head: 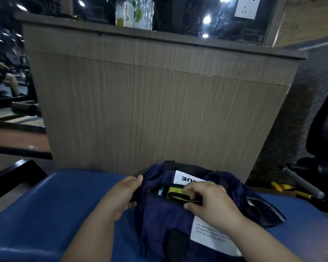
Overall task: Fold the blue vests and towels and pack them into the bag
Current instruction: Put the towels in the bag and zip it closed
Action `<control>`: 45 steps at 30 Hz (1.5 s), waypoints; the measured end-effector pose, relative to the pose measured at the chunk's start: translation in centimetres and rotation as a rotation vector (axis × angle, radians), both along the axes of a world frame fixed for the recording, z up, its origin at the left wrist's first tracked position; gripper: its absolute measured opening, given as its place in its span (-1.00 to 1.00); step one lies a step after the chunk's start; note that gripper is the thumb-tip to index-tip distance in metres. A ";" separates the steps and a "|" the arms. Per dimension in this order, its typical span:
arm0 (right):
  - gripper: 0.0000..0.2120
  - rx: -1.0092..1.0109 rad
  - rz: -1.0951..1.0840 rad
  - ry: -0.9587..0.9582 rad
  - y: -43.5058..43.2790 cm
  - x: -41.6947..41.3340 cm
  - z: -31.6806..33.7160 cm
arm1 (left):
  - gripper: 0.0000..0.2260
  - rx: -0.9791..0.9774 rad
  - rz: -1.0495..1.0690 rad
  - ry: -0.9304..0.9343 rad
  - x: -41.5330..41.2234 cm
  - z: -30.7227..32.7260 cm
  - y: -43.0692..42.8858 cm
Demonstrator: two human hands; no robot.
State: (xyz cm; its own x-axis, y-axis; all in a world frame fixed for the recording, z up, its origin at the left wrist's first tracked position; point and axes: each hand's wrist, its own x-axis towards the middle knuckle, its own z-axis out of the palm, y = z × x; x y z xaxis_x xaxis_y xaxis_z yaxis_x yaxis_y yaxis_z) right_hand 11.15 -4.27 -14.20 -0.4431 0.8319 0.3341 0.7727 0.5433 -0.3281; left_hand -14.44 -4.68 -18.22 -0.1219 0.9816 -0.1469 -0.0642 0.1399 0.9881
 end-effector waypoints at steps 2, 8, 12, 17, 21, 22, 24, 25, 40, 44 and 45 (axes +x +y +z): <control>-0.73 -0.013 0.082 0.012 -0.1 -2.2 0.1 | -0.65 -0.029 -0.018 -0.088 -0.3 -0.1 -0.1; -0.52 -0.039 0.211 -0.025 -0.3 -8.4 -0.5 | -0.70 -0.061 -0.038 -0.183 -0.4 -0.2 -0.3; -0.57 -0.072 0.116 -0.009 0.0 -10.4 -0.8 | -0.70 -0.023 -0.077 -0.213 -0.5 -0.5 -0.1; -0.64 -0.259 0.048 0.135 1.3 -10.7 -1.4 | -0.76 -0.015 -0.083 -0.081 -0.7 -0.6 0.0; -0.71 -0.292 0.064 0.143 2.0 -10.1 -1.4 | -0.65 0.005 -0.135 0.088 -0.7 -0.8 0.1; -0.74 -0.290 0.070 0.144 2.0 -10.0 -1.4 | -0.64 0.007 -0.138 0.131 -0.6 -0.9 0.1; -0.78 -0.284 0.070 0.155 2.0 -9.9 -1.3 | -0.73 0.029 -0.128 0.155 -0.4 -1.2 0.2; -0.80 -0.276 0.067 0.154 1.9 -9.9 -1.3 | -0.78 0.040 -0.118 0.156 -0.3 -1.2 0.3; -0.84 -0.113 0.079 0.134 1.3 -8.0 0.8 | -0.86 0.139 0.133 0.034 0.6 -0.1 0.6; -0.81 -0.131 0.034 0.167 1.3 -5.6 1.1 | -0.83 0.112 0.207 0.020 0.4 -0.4 1.4; -0.80 -0.138 0.001 0.175 1.4 -4.7 1.0 | -0.83 0.100 0.234 0.025 0.3 -0.6 1.6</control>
